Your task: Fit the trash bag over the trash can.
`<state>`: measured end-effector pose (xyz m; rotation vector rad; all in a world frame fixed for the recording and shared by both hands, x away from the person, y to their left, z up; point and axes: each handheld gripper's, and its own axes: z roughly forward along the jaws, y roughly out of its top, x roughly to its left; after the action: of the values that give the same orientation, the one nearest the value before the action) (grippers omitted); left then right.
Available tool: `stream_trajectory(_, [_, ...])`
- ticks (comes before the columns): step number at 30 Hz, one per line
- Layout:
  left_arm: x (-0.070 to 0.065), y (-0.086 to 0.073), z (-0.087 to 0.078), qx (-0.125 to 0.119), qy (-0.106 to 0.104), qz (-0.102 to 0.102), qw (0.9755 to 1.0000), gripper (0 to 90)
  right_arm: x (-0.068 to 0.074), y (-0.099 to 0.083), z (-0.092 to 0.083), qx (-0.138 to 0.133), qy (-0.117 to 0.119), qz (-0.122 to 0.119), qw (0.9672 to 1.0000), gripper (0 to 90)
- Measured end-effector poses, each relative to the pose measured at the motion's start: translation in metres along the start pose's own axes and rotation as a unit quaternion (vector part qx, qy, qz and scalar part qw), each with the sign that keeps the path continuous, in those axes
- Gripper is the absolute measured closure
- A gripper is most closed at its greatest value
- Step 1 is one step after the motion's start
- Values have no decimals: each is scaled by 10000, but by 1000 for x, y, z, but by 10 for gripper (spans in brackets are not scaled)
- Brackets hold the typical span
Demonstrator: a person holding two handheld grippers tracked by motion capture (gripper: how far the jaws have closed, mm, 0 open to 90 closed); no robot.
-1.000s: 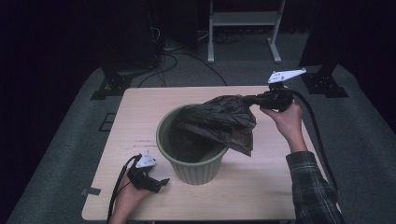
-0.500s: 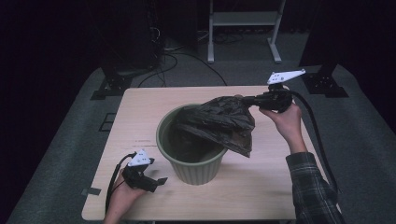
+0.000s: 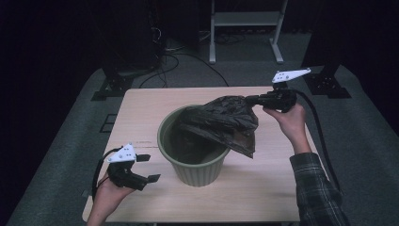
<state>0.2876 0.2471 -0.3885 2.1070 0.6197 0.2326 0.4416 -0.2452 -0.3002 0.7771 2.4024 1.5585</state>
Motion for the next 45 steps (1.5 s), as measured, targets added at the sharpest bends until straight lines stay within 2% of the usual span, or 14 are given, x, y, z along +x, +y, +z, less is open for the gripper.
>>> stream_trajectory(5, [-5,20,-19,-157,-69,140,9998,145,-1,0,1,-7,2,84,10000,898])
stream_trajectory(10, [-10,40,-32,-259,-139,309,9991,145,0,0,2,-12,46,86,10000,897])
stream_trajectory(14, [-14,58,-36,-306,-246,490,9980,146,0,0,3,51,44,72,10000,897])
stream_trajectory(16, [-13,67,-37,-331,-339,585,9972,166,0,0,2,33,50,65,10000,897])
stream_trajectory(23, [-10,99,-38,-479,-472,819,9944,200,0,1,0,39,76,57,9999,897])
stream_trajectory(28, [-9,127,-30,-587,-594,1042,9910,226,0,2,-1,25,89,63,9999,897])
stream_trajectory(33, [-11,148,-18,-601,-774,1248,9873,295,1,2,2,60,122,53,9999,897])
stream_trajectory(38, [-13,168,-4,-674,-833,1421,9840,322,1,2,6,105,177,47,9998,897])
stream_trajectory(45, [-17,192,19,-629,-915,1590,9810,322,4,6,10,142,216,-13,9997,897])
